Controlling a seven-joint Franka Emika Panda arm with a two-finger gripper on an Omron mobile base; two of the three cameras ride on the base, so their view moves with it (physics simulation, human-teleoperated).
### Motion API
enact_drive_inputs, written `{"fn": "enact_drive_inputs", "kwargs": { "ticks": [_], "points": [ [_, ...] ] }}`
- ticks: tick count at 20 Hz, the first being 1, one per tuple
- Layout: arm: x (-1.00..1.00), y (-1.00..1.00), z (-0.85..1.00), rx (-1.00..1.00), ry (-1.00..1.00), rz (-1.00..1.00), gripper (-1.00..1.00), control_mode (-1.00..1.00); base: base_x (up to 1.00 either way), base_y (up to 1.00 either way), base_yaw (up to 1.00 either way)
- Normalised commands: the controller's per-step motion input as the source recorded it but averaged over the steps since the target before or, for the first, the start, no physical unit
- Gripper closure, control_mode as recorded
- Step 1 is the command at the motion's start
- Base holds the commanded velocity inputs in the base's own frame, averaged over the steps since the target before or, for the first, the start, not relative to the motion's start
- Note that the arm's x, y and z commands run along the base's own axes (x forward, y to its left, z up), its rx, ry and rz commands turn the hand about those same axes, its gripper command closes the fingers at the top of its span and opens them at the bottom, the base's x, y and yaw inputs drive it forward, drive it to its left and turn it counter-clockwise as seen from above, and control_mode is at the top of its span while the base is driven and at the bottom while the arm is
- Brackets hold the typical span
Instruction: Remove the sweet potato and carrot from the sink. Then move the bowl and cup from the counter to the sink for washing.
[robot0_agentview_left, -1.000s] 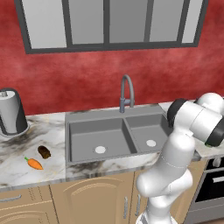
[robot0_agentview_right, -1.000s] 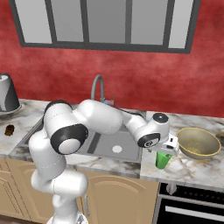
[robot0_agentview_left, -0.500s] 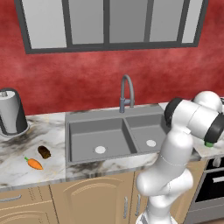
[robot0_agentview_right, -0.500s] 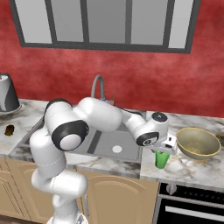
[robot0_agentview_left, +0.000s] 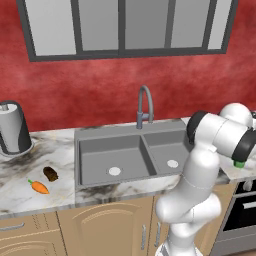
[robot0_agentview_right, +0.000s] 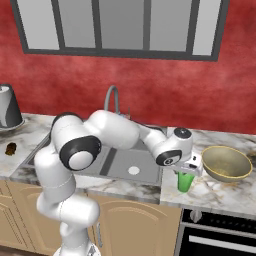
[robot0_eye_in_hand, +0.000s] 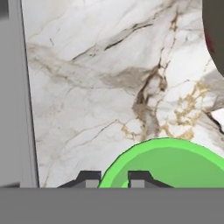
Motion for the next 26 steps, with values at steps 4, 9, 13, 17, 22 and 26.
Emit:
{"fn": "enact_drive_inputs", "kwargs": {
  "ticks": [4, 9, 13, 17, 22, 26],
  "points": [
    [-0.15, 0.12, 0.13, 0.0, -0.06, 0.05, 1.0, -1.0, 0.0, 0.0, 0.0],
    [-0.11, 0.23, 0.24, 0.0, -0.12, 0.08, 1.0, -1.0, 0.0, 0.0, 0.0],
    [-0.08, 0.3, 0.22, -0.01, -0.08, 0.1, 1.0, -1.0, 0.0, 0.0, 0.0],
    [-0.01, 0.31, 0.23, -0.07, -0.03, 0.12, 1.0, -1.0, 0.0, 0.0, 0.0],
    [0.0, 0.32, 0.29, -0.16, 0.0, 0.12, 1.0, -1.0, 0.0, 0.0, 0.0],
    [0.0, 0.33, 0.25, -0.15, 0.0, 0.13, 1.0, -1.0, 0.0, 0.0, 0.0]
  ]
}}
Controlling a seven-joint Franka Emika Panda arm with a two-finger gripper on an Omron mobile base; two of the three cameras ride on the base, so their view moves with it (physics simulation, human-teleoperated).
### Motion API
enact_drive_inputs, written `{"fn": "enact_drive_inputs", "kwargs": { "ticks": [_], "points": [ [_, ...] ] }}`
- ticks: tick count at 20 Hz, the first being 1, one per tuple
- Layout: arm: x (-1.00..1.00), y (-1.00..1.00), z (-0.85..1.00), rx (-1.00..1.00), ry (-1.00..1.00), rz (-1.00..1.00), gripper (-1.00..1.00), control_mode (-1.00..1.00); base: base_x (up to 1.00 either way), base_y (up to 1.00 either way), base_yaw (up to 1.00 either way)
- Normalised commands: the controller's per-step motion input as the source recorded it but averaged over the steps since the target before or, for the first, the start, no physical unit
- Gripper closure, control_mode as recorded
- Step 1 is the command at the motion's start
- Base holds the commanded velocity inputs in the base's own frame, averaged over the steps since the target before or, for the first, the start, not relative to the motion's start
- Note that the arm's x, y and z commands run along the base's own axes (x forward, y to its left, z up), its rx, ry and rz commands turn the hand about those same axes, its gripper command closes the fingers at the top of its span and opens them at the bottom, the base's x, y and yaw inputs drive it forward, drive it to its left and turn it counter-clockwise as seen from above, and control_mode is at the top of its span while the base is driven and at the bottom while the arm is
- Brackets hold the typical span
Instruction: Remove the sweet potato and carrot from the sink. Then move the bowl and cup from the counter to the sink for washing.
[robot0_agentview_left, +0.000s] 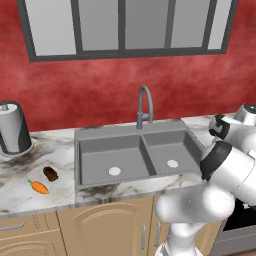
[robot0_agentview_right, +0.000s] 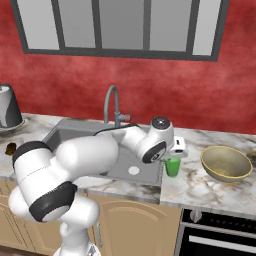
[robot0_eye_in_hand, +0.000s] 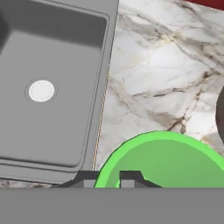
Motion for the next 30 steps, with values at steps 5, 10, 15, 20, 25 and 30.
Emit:
{"fn": "enact_drive_inputs", "kwargs": {
  "ticks": [5, 10, 15, 20, 25, 30],
  "points": [
    [0.0, 0.31, 0.15, -0.08, 0.0, 0.15, 1.0, -1.0, 0.0, 0.0, 0.0],
    [0.01, 0.34, 0.18, -0.02, 0.0, 0.15, 1.0, -1.0, 0.0, 0.0, 0.0],
    [0.01, 0.36, 0.21, 0.0, 0.08, 0.15, 1.0, -1.0, 0.0, 0.0, 0.0],
    [0.01, 0.32, 0.18, 0.0, 0.13, 0.16, 1.0, -1.0, 0.0, 0.0, 0.0],
    [0.01, 0.31, 0.06, 0.0, 0.15, 0.15, 1.0, -1.0, 0.0, 0.0, 0.0],
    [-0.03, 0.32, 0.03, 0.0, 0.05, 0.16, 1.0, -1.0, 0.0, 0.0, 0.0]
  ]
}}
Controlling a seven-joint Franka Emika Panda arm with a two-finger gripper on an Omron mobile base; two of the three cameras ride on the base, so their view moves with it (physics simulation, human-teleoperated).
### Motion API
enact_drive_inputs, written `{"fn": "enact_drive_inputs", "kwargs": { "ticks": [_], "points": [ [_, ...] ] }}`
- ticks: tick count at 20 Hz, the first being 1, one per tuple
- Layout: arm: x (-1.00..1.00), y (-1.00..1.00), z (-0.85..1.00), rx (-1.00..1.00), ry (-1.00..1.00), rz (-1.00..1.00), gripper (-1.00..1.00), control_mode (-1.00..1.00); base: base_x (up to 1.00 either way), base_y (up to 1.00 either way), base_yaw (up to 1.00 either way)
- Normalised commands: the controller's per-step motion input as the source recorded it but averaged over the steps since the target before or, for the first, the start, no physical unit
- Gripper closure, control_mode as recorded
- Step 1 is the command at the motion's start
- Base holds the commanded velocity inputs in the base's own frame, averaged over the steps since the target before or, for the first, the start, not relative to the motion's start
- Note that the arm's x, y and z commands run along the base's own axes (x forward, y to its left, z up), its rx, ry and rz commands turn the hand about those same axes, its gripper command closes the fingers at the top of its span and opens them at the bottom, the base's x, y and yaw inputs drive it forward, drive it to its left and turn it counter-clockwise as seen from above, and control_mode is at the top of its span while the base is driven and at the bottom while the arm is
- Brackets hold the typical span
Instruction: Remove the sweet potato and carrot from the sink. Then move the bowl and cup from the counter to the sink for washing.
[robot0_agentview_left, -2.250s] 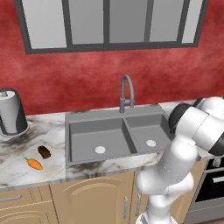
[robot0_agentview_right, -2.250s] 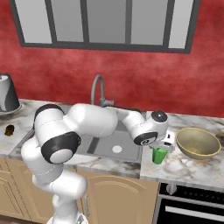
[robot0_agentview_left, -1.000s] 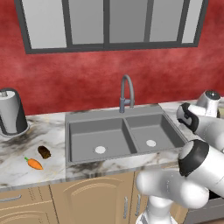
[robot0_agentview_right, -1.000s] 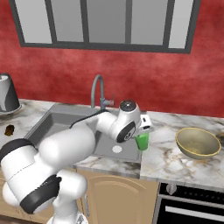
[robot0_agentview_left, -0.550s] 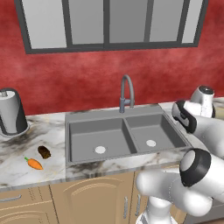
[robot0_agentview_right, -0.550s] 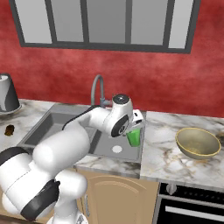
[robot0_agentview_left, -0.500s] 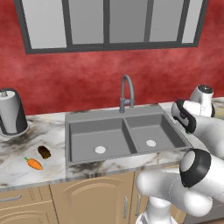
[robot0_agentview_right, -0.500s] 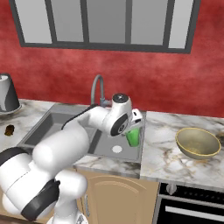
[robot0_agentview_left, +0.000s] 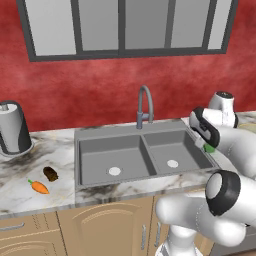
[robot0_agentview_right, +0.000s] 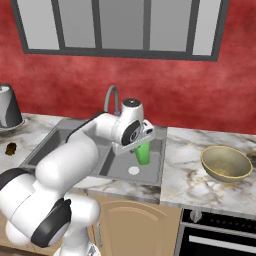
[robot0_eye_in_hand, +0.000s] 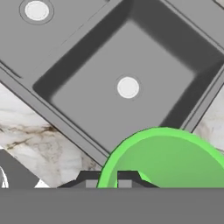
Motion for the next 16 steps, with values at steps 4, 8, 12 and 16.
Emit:
{"fn": "enact_drive_inputs", "kwargs": {
  "ticks": [4, 8, 12, 16],
  "points": [
    [-0.01, 0.33, 0.0, 0.0, 0.06, 0.15, 1.0, -1.0, 0.0, 0.0, 0.0],
    [-0.03, 0.33, 0.0, 0.0, 0.04, 0.15, 1.0, -1.0, 0.0, 0.0, 0.0],
    [-0.07, 0.38, 0.0, 0.0, 0.05, 0.16, 1.0, -1.0, 0.0, 0.0, 0.0],
    [-0.12, 0.39, 0.0, 0.0, 0.06, 0.18, 1.0, -1.0, 0.0, 0.0, 0.0]
  ]
}}
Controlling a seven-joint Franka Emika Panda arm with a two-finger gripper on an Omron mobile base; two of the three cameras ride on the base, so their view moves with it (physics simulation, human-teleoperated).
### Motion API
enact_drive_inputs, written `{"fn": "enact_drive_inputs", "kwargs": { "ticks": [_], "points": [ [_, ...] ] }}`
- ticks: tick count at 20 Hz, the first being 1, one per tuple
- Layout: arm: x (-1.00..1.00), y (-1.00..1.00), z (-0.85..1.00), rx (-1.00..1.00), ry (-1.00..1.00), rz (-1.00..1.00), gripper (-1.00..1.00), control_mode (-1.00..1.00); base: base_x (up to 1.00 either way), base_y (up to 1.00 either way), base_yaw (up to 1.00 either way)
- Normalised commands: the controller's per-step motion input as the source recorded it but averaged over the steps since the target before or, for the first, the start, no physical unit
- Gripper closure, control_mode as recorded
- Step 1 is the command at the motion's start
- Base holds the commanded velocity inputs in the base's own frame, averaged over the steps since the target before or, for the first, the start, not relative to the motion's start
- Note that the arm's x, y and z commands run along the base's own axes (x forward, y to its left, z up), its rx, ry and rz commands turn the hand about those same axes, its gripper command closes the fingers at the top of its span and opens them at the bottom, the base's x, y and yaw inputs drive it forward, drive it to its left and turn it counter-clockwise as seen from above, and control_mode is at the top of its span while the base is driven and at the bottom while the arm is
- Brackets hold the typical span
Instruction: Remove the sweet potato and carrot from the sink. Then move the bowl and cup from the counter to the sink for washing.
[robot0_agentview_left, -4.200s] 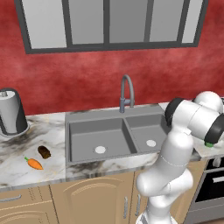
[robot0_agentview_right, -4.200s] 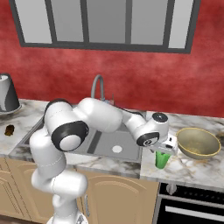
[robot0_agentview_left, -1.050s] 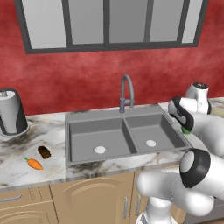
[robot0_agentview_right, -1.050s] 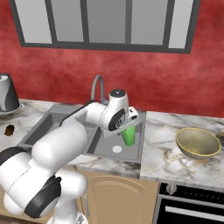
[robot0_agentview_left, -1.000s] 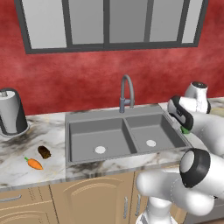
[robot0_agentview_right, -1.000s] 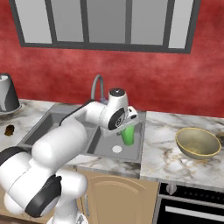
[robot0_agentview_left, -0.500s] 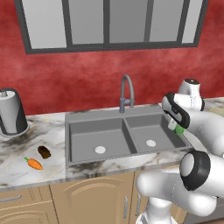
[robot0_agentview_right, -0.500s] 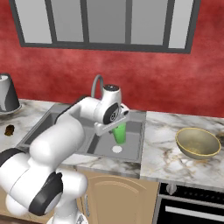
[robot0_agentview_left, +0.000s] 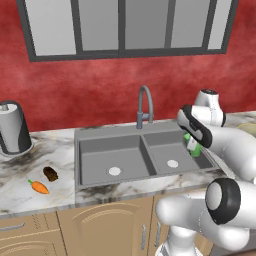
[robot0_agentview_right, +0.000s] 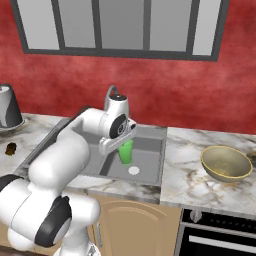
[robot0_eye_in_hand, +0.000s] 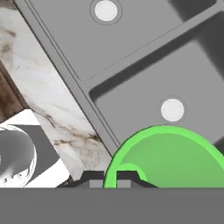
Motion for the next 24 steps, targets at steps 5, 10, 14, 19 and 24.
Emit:
{"fn": "enact_drive_inputs", "kwargs": {
  "ticks": [5, 10, 14, 19, 24],
  "points": [
    [-0.14, 0.4, 0.0, 0.0, 0.02, 0.19, 1.0, -1.0, 0.0, 0.0, 0.0],
    [-0.18, 0.39, 0.0, 0.01, 0.0, 0.19, 1.0, -1.0, 0.0, 0.0, 0.0],
    [-0.18, 0.38, 0.0, 0.01, 0.0, 0.18, 1.0, -1.0, 0.0, 0.0, 0.0],
    [-0.16, 0.38, 0.0, 0.05, 0.02, 0.17, 1.0, -1.0, 0.0, 0.0, 0.0],
    [-0.14, 0.39, 0.0, 0.07, 0.02, 0.17, 1.0, -1.0, 0.0, 0.0, 0.0]
  ]
}}
